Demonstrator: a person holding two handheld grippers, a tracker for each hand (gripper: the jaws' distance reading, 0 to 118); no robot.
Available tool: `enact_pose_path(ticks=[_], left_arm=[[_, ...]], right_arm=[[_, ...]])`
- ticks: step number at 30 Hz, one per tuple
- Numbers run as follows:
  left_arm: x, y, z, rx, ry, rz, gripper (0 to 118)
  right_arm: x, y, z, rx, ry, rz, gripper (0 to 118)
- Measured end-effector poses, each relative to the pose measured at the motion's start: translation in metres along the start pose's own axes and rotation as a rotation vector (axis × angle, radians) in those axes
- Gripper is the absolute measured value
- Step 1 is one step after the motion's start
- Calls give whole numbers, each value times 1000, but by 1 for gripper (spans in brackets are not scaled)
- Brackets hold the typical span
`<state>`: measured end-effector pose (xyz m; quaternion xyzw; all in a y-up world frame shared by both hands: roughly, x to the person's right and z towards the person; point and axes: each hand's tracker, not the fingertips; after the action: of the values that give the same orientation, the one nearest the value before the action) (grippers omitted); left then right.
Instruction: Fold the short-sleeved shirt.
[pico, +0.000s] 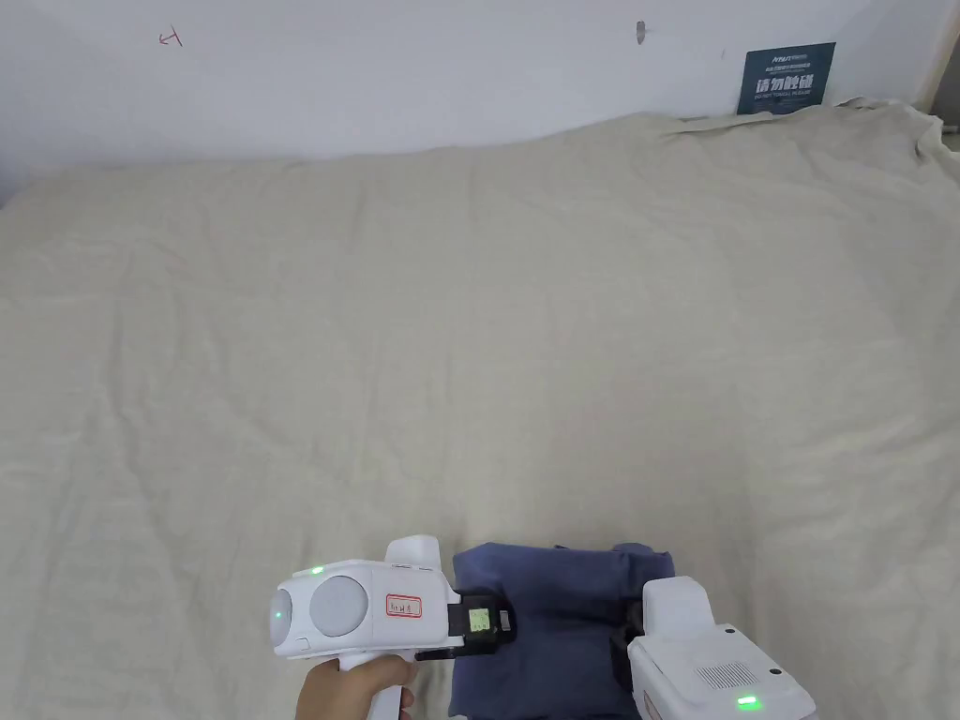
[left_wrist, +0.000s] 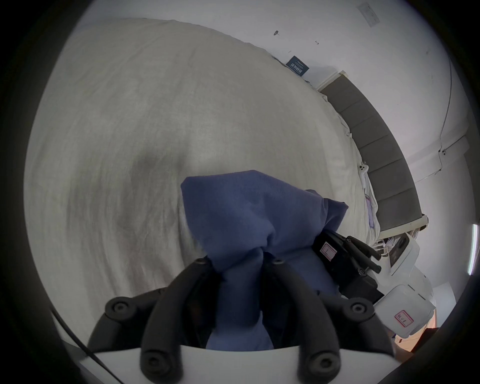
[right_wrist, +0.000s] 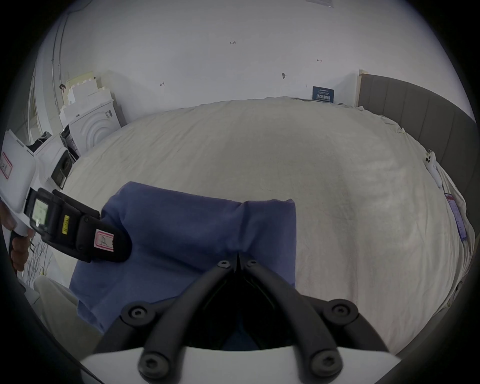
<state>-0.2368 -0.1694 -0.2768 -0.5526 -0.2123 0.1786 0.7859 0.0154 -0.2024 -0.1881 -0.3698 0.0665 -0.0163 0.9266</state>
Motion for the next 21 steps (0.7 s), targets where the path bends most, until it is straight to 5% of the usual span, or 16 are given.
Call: enact_pose_path(ticks=[5,13,21], left_arm=[[-5,-3,4,21,-23,27,19],[3,16,46,95,-47,-78,16],[-52,53,120,177,91,-109,16]], right_arm=[[2,11,16,6,30,32,0],[19,67,87,254,12,19,0],[29,108,133,411,-48,24,0]])
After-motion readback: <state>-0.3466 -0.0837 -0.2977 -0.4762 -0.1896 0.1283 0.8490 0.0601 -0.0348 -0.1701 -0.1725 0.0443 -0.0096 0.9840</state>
